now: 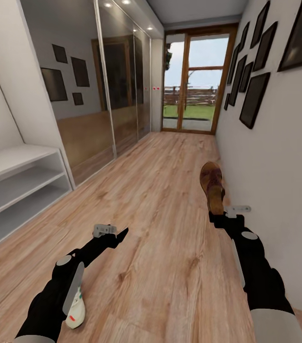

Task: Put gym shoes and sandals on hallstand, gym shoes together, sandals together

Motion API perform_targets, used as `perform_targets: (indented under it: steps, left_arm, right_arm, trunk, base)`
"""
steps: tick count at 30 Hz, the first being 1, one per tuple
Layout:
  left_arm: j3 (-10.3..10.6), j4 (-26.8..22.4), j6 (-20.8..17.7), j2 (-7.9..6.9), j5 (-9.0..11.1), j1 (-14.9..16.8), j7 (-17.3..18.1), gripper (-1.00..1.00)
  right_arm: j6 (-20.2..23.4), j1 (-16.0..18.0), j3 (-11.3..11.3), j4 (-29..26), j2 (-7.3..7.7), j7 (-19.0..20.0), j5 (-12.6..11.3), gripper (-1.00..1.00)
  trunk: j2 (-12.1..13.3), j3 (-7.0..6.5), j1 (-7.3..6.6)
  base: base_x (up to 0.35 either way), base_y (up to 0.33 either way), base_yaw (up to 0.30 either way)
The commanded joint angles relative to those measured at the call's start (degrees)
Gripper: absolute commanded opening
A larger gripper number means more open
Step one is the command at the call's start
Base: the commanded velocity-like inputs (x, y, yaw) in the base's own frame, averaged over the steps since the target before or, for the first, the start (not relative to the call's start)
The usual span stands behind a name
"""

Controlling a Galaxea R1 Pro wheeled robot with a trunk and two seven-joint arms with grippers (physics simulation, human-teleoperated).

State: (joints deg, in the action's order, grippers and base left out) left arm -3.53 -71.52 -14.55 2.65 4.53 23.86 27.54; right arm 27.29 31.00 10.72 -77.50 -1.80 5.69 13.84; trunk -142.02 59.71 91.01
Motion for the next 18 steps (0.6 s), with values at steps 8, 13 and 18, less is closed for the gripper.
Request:
perform_targets:
  steps: [8,13,18]
  left_arm:
    - [-0.2,0.0,-0.6,0.07,0.5,0.0,0.3,1.00]
    - [-0.2,0.0,-0.6,0.07,0.6,0.0,0.3,1.00]
    - [-0.2,0.0,-0.6,0.07,0.6,0.0,0.3,1.00]
  right_arm:
    - [0.3,0.0,0.2,-0.1,-0.05,0.5,0.4,-1.00]
    - [0.3,0.0,0.2,-0.1,-0.05,0.4,0.4,-1.00]
    - [0.3,0.0,0.2,-0.1,-0.05,0.4,0.4,-1.00]
  trunk:
    - [0.0,0.06,0.01]
    - [0.0,0.06,0.01]
    - [0.0,0.06,0.01]
  base:
    - [0.205,-0.235,0.263]
    - [0.242,-0.234,0.042]
    - [0.282,-0.217,0.005]
